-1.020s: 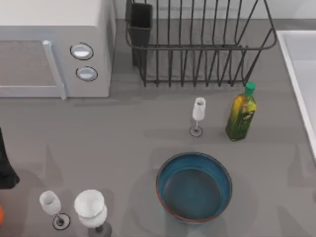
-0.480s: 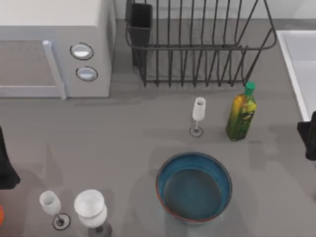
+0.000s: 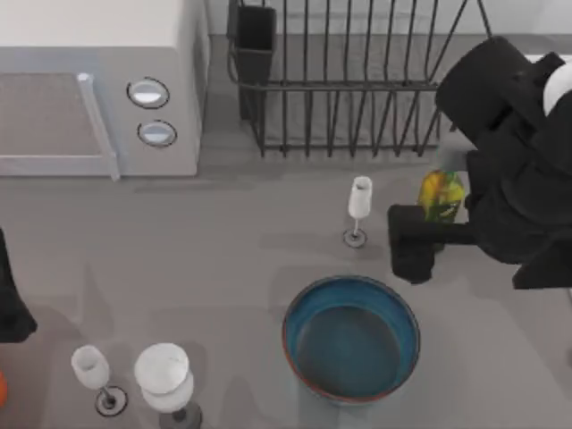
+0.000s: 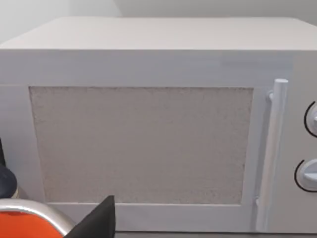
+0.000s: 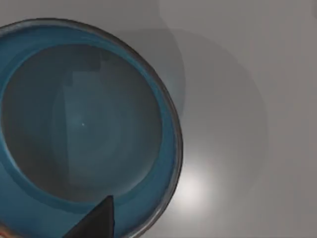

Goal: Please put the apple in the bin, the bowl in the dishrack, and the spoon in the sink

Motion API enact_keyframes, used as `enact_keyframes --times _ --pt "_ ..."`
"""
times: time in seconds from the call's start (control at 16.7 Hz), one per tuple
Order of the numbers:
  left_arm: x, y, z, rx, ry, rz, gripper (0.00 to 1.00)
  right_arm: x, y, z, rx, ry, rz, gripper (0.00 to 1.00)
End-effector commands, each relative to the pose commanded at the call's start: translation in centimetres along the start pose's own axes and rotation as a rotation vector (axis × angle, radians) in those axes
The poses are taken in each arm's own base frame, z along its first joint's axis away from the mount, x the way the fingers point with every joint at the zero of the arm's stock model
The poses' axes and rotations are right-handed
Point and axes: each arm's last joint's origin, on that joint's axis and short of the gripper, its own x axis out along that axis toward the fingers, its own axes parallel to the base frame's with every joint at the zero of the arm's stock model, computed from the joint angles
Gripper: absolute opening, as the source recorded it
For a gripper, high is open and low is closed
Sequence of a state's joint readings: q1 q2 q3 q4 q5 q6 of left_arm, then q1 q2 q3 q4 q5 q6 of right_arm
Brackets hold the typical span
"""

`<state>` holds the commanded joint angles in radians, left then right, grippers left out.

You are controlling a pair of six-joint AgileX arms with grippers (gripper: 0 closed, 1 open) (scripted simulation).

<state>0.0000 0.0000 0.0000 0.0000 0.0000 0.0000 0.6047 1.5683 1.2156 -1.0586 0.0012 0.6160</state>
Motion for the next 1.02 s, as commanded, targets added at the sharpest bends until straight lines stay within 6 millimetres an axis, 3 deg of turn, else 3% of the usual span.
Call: enact_keyframes --times 0.3,0.66,1.02 --pt "0.0 0.0 0.0 0.0 0.0 0.0 1.0 1.3 3.7 0.7 0.001 0.127 -0.088 1.0" --pt "0.0 0.0 0.0 0.0 0.0 0.0 1.0 1.4 3.8 0.8 0.004 0.13 -0.09 1.0" --pt "0.0 0.0 0.0 0.0 0.0 0.0 1.0 5.6 3.7 0.5 0.001 0.131 -0.092 1.0"
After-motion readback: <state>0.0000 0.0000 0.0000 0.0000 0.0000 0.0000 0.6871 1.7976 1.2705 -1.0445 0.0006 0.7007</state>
